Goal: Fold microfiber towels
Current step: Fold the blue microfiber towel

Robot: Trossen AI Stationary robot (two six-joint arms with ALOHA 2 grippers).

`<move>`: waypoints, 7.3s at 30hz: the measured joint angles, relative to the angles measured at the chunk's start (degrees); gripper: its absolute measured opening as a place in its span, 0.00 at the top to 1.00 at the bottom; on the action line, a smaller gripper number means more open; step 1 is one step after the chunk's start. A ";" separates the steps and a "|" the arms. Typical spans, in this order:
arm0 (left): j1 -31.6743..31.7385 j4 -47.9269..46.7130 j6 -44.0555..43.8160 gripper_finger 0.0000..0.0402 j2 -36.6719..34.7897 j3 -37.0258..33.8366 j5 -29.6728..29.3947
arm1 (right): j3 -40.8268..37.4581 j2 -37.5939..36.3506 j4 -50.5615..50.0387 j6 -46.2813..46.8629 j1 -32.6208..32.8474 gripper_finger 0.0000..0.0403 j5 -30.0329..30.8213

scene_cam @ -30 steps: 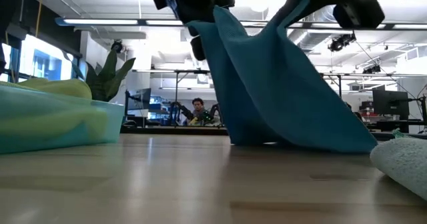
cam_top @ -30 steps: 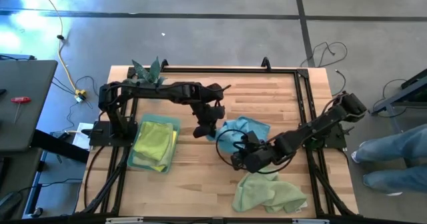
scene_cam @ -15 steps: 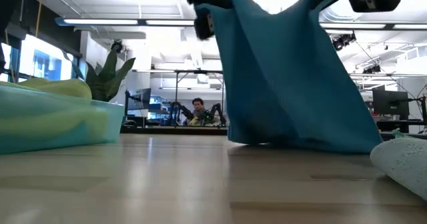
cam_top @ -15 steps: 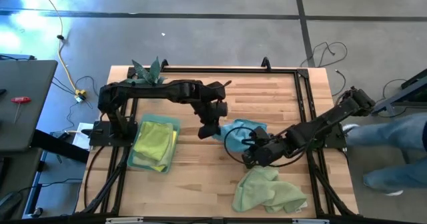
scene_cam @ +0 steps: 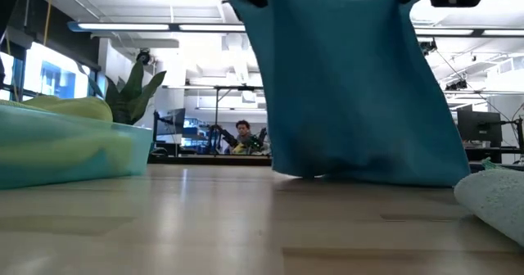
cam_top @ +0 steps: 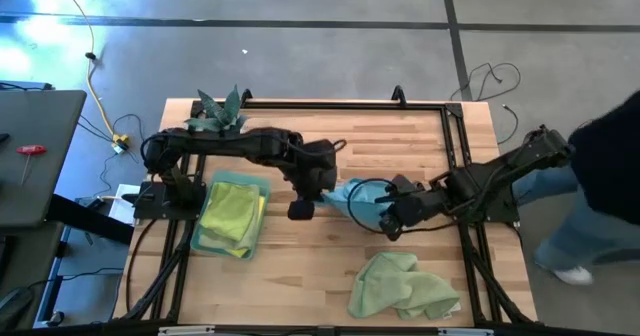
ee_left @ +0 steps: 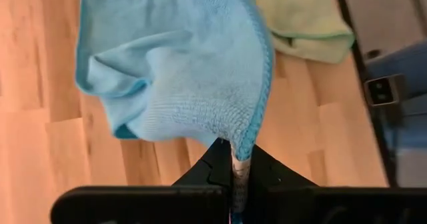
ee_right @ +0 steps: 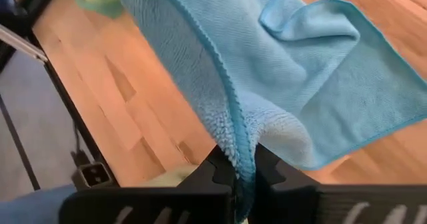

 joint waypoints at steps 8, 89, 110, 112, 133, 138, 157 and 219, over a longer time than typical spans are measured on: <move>-2.74 -4.94 1.90 1.00 0.00 1.06 -13.18 | 3.00 -0.04 -4.67 -11.28 -4.24 1.00 -5.72; -9.78 3.01 -8.30 1.00 2.26 -12.45 -2.37 | -14.15 2.75 6.13 -24.51 -11.96 1.00 -23.83; 3.70 8.55 -5.14 1.00 2.36 -21.01 -7.14 | -15.15 4.17 7.35 -46.09 -28.39 1.00 -10.49; 5.56 9.10 -3.52 1.00 2.36 -21.43 -8.02 | -15.15 5.95 8.32 -48.37 -30.62 1.00 -10.50; 14.89 22.64 1.46 1.00 2.91 -29.65 -8.83 | -15.17 14.29 16.32 -65.95 -42.77 0.99 -12.51; 14.87 22.77 0.60 1.00 2.91 -29.64 -9.97 | -15.17 14.43 15.91 -66.13 -43.69 0.90 -12.51; 14.98 21.56 -7.62 0.59 8.35 -29.50 -19.45 | -15.14 14.44 14.14 -60.03 -44.28 0.50 -8.43; 3.46 39.70 -15.38 0.56 1.46 -41.46 -25.49 | -45.77 -0.98 47.02 48.51 -7.43 0.49 4.77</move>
